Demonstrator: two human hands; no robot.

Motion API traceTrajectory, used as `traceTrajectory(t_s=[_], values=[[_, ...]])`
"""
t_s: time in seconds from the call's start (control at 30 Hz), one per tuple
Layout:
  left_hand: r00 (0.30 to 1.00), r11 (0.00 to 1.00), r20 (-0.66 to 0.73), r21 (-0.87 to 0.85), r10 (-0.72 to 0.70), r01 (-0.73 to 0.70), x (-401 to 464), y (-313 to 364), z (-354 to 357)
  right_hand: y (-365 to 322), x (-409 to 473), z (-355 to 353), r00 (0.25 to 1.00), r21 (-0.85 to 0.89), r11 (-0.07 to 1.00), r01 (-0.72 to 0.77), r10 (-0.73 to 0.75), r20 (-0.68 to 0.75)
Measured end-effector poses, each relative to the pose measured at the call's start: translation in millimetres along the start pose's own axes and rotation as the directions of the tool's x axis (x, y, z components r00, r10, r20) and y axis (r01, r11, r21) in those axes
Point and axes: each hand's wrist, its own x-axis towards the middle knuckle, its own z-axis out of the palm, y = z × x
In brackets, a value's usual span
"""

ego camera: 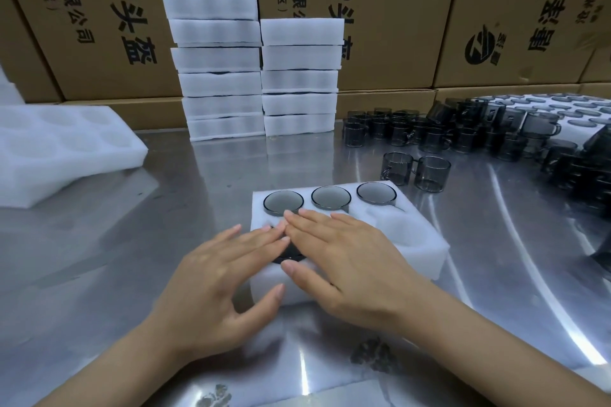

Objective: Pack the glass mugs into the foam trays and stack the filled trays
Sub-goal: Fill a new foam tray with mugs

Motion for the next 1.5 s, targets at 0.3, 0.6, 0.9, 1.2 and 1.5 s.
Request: traceTrajectory(t_s=[0.3, 0.6, 0.9, 1.2, 1.5], values=[[0.999, 0.999, -0.025, -0.019, 0.034, -0.034, 2.5, -5.0, 7.8, 20.2, 12.4, -13.6, 0.958, 0.491, 0.865, -0.104, 0.22, -0.185], [0.99, 0.992, -0.061, 0.026, 0.128, -0.127, 18.6, -7.3, 21.3, 162.2, 29.2, -12.3, 0.664, 0.37, 0.702, -0.608, 0.705, -0.248], [0.992, 0.993, -0.07, -0.054, 0.105, -0.109, 20.5, -11.1, 21.2, 180.9, 33.3, 15.8, 0.707, -0.077, 0.728, -0.682, 0.628, -0.326], [0.991, 0.991, -0.085, -0.07, 0.104, -0.11, 20.6, -10.7, 20.9, 176.2, 37.3, 9.2, 0.696, 0.296, 0.774, -0.56, 0.633, -0.338], [0.989, 0.993, -0.119, -0.064, 0.086, -0.094, 18.3, -10.5, 20.4, 104.3, 26.7, -50.9, 0.502, 0.802, 0.598, -0.007, 0.695, -0.514]])
